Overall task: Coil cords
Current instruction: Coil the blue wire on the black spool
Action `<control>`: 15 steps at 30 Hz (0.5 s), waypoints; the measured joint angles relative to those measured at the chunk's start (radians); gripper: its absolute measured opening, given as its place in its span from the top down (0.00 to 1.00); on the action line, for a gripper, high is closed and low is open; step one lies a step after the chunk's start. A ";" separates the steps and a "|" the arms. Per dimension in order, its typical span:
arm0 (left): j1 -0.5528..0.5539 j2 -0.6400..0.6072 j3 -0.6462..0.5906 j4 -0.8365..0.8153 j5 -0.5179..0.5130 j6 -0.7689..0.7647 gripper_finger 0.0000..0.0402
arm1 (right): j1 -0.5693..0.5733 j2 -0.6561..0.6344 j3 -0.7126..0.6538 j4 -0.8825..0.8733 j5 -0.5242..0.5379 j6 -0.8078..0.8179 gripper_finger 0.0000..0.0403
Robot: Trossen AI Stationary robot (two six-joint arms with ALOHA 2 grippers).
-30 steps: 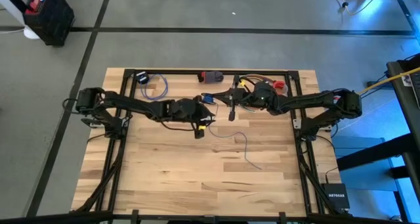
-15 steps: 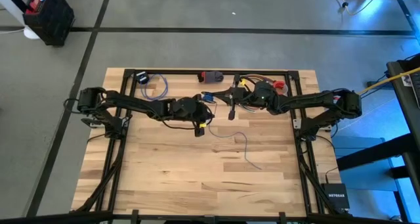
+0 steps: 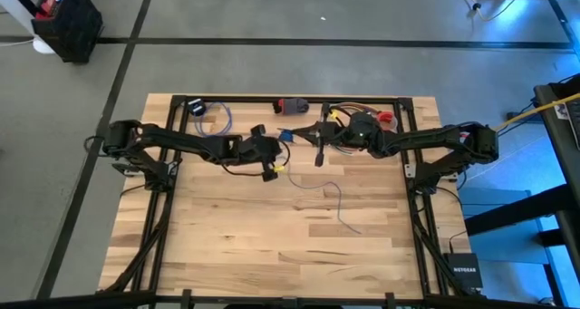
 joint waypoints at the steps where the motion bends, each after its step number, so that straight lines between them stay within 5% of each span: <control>1: 0.000 -0.013 0.000 -0.025 -0.018 -0.004 0.98 | 0.000 0.000 0.000 -0.001 -0.002 0.000 0.99; 15: 0.037 -0.352 -0.004 -0.236 -0.066 -0.014 0.99 | 0.000 -0.004 0.005 -0.055 -0.011 -0.039 0.99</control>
